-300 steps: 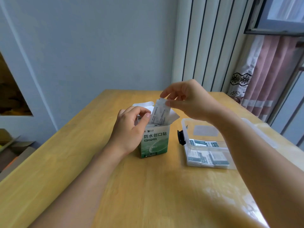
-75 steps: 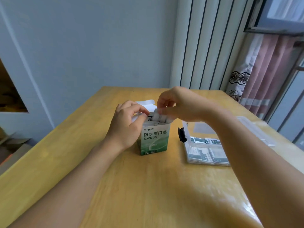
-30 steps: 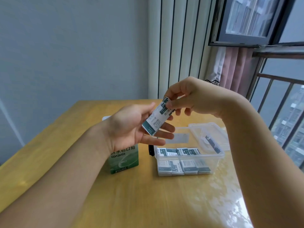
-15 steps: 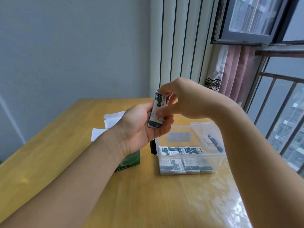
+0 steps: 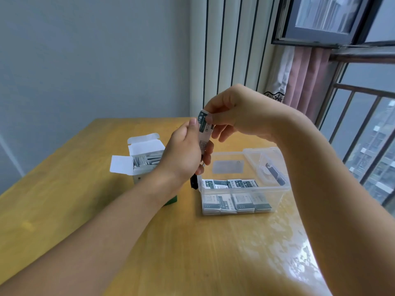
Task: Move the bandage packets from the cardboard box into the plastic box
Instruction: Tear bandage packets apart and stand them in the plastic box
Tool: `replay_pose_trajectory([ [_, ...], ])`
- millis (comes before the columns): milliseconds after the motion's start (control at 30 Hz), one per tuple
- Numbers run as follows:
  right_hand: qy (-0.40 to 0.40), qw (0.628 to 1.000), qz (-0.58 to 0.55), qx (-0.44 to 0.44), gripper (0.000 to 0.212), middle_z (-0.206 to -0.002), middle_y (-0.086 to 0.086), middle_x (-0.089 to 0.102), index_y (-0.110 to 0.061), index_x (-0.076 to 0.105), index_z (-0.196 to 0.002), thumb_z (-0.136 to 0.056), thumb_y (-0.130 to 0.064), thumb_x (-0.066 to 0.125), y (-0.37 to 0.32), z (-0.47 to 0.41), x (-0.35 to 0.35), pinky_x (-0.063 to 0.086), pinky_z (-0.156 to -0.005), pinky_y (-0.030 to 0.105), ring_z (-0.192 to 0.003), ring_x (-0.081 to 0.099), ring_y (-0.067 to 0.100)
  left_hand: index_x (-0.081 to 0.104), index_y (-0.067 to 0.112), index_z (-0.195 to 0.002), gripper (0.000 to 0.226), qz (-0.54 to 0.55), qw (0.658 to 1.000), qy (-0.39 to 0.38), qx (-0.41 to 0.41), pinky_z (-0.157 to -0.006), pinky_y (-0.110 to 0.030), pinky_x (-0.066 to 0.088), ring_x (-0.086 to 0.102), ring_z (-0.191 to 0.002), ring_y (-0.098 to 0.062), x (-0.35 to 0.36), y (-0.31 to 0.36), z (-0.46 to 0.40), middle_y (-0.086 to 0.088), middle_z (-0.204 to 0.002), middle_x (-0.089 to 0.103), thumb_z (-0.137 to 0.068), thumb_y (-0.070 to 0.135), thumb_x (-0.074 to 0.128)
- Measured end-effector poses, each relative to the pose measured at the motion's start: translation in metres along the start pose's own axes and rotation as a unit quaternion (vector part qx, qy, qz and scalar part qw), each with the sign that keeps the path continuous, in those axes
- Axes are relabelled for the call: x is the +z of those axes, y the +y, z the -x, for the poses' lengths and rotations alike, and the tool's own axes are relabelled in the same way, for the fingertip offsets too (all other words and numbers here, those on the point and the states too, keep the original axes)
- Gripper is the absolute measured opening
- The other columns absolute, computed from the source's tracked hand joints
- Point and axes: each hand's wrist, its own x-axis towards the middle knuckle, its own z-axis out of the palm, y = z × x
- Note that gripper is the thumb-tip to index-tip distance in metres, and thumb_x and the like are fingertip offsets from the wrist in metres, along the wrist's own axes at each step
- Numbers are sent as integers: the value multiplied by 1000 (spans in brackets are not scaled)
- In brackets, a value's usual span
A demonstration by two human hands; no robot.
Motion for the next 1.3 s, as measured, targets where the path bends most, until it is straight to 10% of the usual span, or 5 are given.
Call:
replay_pose_trajectory([
  [300,-39,990,45,131,14,-86,12,75,-9,75,-99,-96,-5,61,34,4,-24,60,-67,24,-69,70,14,60,21,-121,41,-178,981,-56,51,-48,-26,54,67,-77,-13,-14,13,-6,-2,-104,68,-105,49,34],
  [600,-184,955,127,193,17,-76,5,74,-12,69,-84,-97,-7,60,43,-12,20,58,-61,20,-61,72,10,74,28,-90,17,-503,831,-197,133,-59,-26,46,54,-62,-8,-27,2,-7,4,-74,68,-98,34,60],
  [1300,-246,941,147,182,12,-89,10,74,-8,66,-83,-89,2,67,37,-18,59,59,-65,21,-69,75,12,70,23,-73,28,-455,856,-211,125,-48,-13,34,51,-53,-1,-25,-6,-12,15,-56,58,-98,21,57],
])
